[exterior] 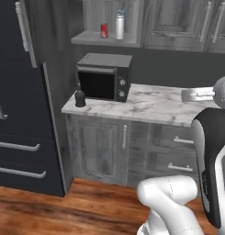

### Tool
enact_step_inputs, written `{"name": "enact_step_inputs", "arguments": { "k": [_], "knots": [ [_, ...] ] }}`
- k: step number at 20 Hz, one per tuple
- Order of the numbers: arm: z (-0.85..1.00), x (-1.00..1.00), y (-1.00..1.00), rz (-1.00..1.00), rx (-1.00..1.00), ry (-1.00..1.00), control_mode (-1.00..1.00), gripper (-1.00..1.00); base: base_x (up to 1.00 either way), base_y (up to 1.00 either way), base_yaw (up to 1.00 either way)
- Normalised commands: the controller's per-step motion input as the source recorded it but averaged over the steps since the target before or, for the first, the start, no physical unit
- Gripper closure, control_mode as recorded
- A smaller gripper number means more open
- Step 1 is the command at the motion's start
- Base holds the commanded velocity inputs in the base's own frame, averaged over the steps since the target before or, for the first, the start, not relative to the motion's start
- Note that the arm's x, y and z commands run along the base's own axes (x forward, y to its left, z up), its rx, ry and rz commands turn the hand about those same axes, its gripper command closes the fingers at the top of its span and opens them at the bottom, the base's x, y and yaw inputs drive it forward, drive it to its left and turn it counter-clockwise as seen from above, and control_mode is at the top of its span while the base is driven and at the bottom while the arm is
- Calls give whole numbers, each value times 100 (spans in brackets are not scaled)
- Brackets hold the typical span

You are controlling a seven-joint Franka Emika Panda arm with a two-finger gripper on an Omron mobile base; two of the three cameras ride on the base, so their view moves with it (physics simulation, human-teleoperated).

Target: Sort all alcoholic drinks to one cabinet, and non-alcoholic drinks to the other.

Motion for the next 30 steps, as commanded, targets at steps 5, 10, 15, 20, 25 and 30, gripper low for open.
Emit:
{"name": "enact_step_inputs", "arguments": {
  "k": [5, 10, 15, 20, 25, 30],
  "knots": [
    [0, 0, 0, 0, 0, 0, 100, -100, 2, 19, 26],
    [0, 0, 0, 0, 0, 0, 100, -100, 20, 10, 22],
    [0, 0, 0, 0, 0, 0, 100, -100, 39, 15, 19],
    [0, 0, 0, 0, 0, 0, 100, -100, 55, 14, 18],
    [0, 0, 0, 0, 0, 0, 100, -100, 59, 16, 15],
    [0, 0, 0, 0, 0, 0, 100, -100, 51, 13, 13]
  ]
}}
